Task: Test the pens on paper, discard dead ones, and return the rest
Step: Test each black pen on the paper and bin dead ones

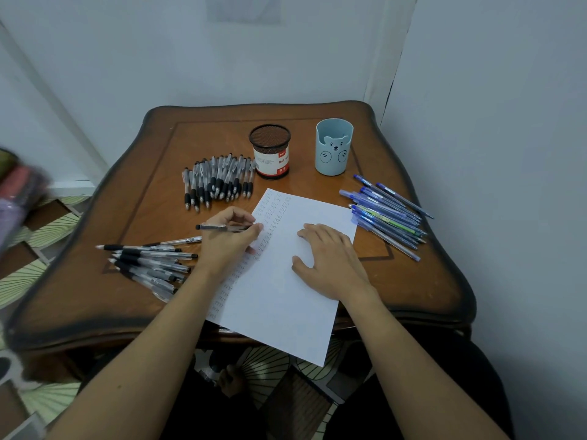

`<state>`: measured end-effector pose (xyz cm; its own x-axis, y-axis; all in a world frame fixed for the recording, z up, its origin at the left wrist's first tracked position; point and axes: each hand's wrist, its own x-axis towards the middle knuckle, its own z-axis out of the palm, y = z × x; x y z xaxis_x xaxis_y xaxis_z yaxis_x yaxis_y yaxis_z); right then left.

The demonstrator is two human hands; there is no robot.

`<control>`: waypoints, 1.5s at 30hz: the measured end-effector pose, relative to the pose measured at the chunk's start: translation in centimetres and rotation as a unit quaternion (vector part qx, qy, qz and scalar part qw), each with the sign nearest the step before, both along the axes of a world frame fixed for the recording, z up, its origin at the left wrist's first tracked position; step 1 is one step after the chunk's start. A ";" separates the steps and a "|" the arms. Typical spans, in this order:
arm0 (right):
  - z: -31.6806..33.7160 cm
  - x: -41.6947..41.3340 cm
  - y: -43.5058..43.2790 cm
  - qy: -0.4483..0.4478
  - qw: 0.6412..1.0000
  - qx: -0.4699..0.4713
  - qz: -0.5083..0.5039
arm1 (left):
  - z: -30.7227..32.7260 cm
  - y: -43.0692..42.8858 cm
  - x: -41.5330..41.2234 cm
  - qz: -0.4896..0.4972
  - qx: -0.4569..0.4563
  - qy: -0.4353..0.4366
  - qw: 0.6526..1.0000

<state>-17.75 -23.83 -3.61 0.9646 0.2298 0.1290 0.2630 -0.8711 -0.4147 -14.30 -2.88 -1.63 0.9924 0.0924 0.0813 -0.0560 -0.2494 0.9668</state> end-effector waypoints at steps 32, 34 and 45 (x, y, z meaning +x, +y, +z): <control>0.2 0.0 0.0 0.005 1.000 -0.005 0.000 | -1.3 0.2 0.2 0.006 0.153 -0.043 0.987; 0.2 -0.1 0.0 0.005 1.000 -0.004 0.000 | -1.2 0.2 0.2 0.004 0.150 -0.047 0.988; 0.2 -0.1 0.1 0.008 1.000 -0.004 -0.001 | -1.7 0.3 0.2 -0.021 0.153 -0.067 0.986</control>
<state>-17.80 -23.77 -3.38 0.9671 0.2285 0.1120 0.2545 -0.8749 -0.4120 -14.07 -2.62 -3.34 0.9734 0.0024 0.2289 -0.1940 -0.5222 0.8305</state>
